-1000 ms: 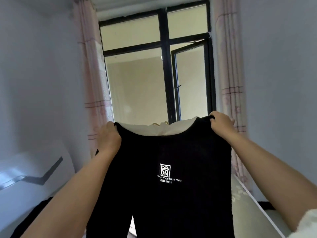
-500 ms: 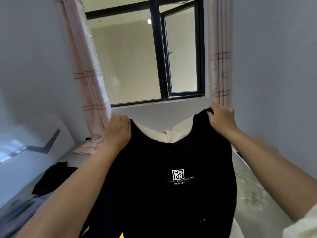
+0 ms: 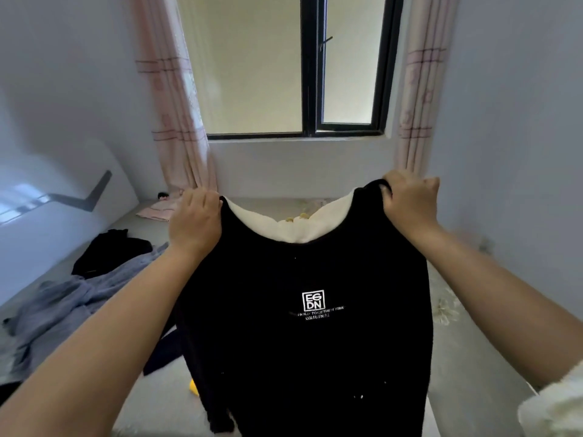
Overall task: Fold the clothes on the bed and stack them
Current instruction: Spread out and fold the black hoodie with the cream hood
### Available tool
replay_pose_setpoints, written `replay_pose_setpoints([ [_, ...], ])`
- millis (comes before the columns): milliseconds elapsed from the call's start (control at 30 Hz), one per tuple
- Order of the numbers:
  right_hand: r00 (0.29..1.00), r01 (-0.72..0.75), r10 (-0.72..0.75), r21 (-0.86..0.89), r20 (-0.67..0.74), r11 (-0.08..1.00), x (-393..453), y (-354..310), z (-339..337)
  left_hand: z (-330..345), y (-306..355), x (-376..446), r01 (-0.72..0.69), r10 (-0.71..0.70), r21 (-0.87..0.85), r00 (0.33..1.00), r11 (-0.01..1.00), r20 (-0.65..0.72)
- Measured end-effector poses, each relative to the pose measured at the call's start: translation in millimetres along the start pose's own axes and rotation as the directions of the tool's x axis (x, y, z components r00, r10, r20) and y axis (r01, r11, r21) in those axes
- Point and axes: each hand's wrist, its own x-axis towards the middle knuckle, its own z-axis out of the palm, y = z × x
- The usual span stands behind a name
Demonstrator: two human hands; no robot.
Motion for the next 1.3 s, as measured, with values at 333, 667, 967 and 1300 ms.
replay_pose_setpoints([
  [333,0.989,0.127,-0.12,-0.084,0.086,0.988,25,29,156,136,-43,36,-0.2,0.184,0.155,0.977,0.967,0.111],
  [667,0.95,-0.147,0.091,0.17,0.299,0.974,52,56,348,319,-55,35,0.026,-0.034,0.03,0.954,0.999,0.298],
  [967,-0.08,0.175,0.11,-0.095,0.991,0.98,-151,55,391,376,19,-173,0.109,-0.21,0.219,-0.089,0.97,0.974],
  [1300,0.048,-0.26,0.149,-0.132,0.988,0.956,-133,27,465,439,34,-226,0.693,-0.393,0.48,-0.297,0.538,0.87],
])
